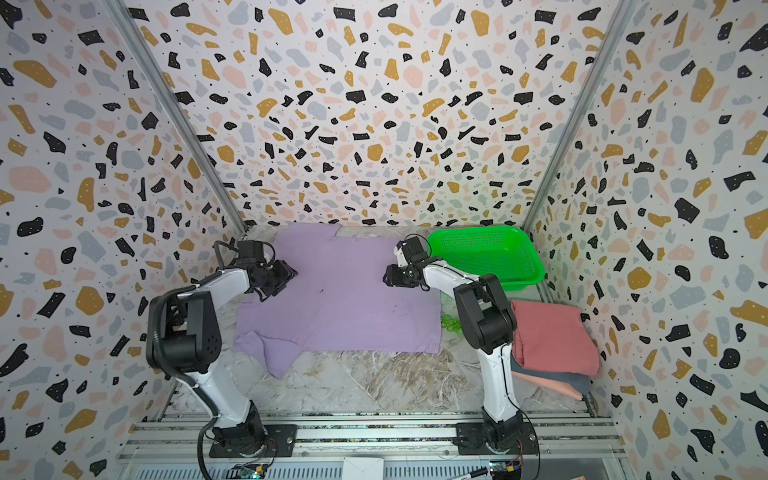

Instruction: Fold and stack the t-shirts

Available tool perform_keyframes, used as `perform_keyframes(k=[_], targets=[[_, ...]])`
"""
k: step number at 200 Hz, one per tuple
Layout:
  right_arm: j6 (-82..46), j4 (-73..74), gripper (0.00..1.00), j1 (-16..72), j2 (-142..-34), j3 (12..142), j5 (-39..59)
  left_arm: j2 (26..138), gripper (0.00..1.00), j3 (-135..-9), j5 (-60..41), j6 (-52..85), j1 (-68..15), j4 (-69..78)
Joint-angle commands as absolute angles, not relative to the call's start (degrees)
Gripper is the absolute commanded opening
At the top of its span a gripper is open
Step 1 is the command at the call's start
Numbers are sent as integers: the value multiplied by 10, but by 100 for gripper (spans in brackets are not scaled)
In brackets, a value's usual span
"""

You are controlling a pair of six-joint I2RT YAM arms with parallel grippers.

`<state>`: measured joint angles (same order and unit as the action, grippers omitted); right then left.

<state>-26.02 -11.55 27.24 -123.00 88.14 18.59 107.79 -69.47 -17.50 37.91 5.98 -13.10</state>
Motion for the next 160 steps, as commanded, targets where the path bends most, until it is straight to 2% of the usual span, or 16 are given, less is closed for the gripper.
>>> perform_keyframes(k=[1, 57, 126, 145, 160], targets=[[-253, -120, 54, 278, -1243, 910, 189, 1103, 59, -710, -153, 366, 62, -110], [-233, -141, 52, 282, -1233, 831, 167, 1113, 59, -641, -106, 375, 92, -129], [-240, -158, 50, 323, -1112, 658, 162, 962, 60, -456, -103, 368, 136, -176], [-241, -173, 52, 331, -1093, 666, 160, 936, 60, -468, -123, 376, 136, -181], [-239, -169, 56, 330, -1079, 685, 139, 934, 60, -520, -129, 373, 135, -180]])
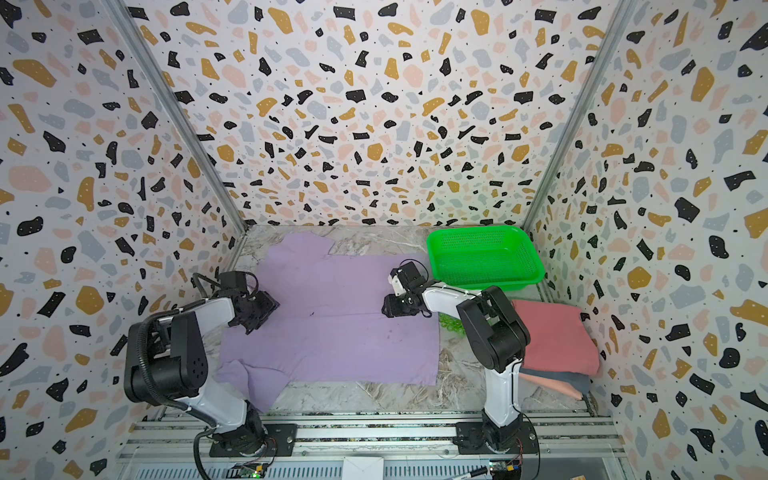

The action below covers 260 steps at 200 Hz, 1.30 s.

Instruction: Fold and stack the t-shirts

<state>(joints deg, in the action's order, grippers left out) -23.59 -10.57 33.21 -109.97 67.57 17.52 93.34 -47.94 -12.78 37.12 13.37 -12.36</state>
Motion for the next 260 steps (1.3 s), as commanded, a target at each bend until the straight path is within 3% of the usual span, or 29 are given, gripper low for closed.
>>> perform_keyframes(k=[1, 31, 61, 115, 165, 260], targets=[[-238, -169, 57, 330, -1079, 686, 137, 934, 60, -525, -129, 372, 135, -180], [-223, -159, 63, 307, -1096, 777, 78, 998, 60, -690, -143, 317, 131, -166], [-243, -162, 69, 269, -1159, 887, 24, 1137, 61, -901, -137, 276, 116, -197], [-232, -76, 75, 235, -1232, 972, -2, 1375, 63, -1246, -147, 289, 100, -209], [-232, -47, 76, 228, -1284, 1001, -11, 1473, 65, -1314, -118, 347, 84, -99], [-267, -150, 84, 237, -1384, 1112, -165, 1577, 66, -1383, 7, 347, 36, -113]])
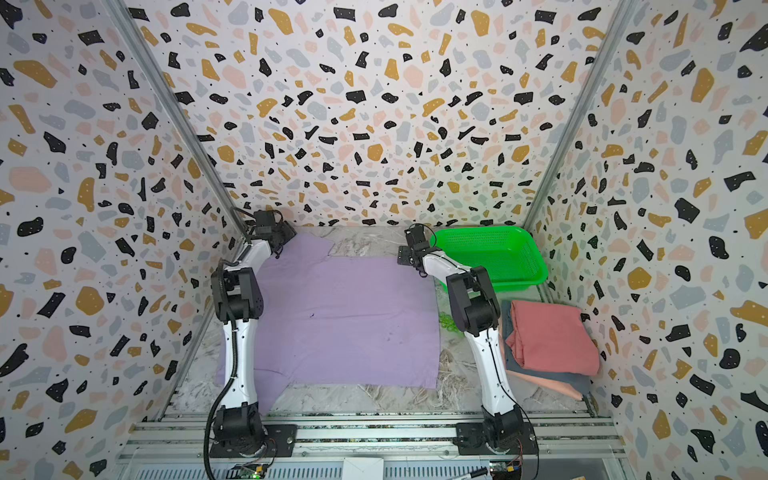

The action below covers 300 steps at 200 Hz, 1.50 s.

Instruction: Fold and stack the t-shirts

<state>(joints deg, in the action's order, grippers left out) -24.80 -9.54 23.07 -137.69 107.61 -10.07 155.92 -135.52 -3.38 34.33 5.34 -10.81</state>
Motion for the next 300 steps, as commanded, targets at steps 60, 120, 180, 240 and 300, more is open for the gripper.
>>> perform_keyframes(k=[60, 120, 180, 240, 300], targets=[[-293, -197, 82, 247, -1446, 1198, -164, 1604, 45, -1377, 25, 356, 20, -166], [-299, -220, 19, 259, -1465, 1218, -155, 1580, 0, -1346, 11, 353, 30, -140], [-240, -154, 1, 271, -1385, 1169, -163, 1484, 0, -1318, -26, 313, 47, -115], [-189, -64, 0, 279, -1217, 973, -168, 1274, 0, -1146, -52, 255, 76, -150], [-148, -5, 1, 265, -1135, 821, -115, 1036, 0, -829, -3, 227, 80, -139]])
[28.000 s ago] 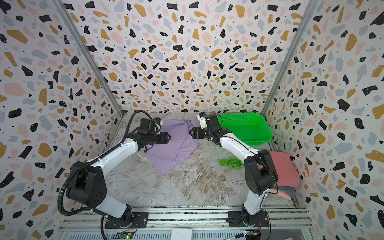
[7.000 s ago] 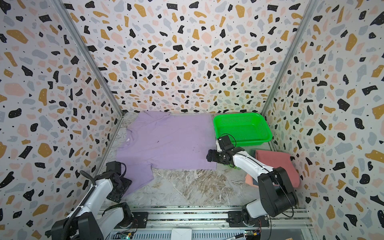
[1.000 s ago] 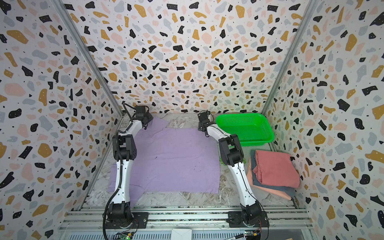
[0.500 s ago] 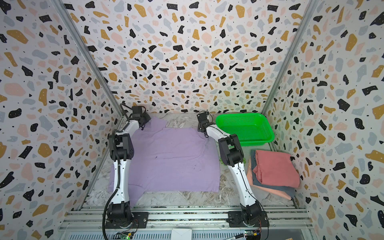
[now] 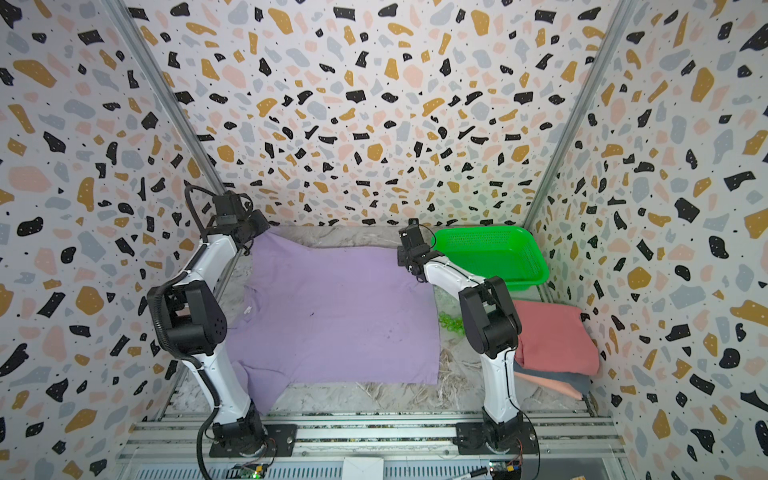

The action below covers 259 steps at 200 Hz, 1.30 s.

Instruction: Fold and stack the t-shirts

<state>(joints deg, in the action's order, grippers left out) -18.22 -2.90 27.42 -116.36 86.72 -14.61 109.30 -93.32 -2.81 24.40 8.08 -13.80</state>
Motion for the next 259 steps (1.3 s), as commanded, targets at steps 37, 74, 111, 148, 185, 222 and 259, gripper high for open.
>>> perform_keyframes(k=[37, 74, 111, 148, 185, 222, 259], targets=[[-114, -3, 1, 248, -1080, 738, -68, 929, 0, -674, 12, 241, 82, -127], [-111, 18, 9, 243, -959, 603, -13, 832, 14, -569, 103, 273, 82, -157], [-169, 11, 72, 243, -819, 505, -19, 708, 39, -514, 239, 320, 85, -201], [-208, 9, 72, 243, -800, 506, -4, 697, 51, -510, 184, 286, 86, -192], [-193, 5, 72, 247, -879, 557, 56, 788, 52, -537, 24, 256, 86, -187], [-184, 8, 73, 262, -926, 586, 58, 849, 54, -511, -18, 238, 87, -187], [-194, 13, 73, 267, -935, 580, 43, 898, 51, -502, -65, 241, 105, -137]])
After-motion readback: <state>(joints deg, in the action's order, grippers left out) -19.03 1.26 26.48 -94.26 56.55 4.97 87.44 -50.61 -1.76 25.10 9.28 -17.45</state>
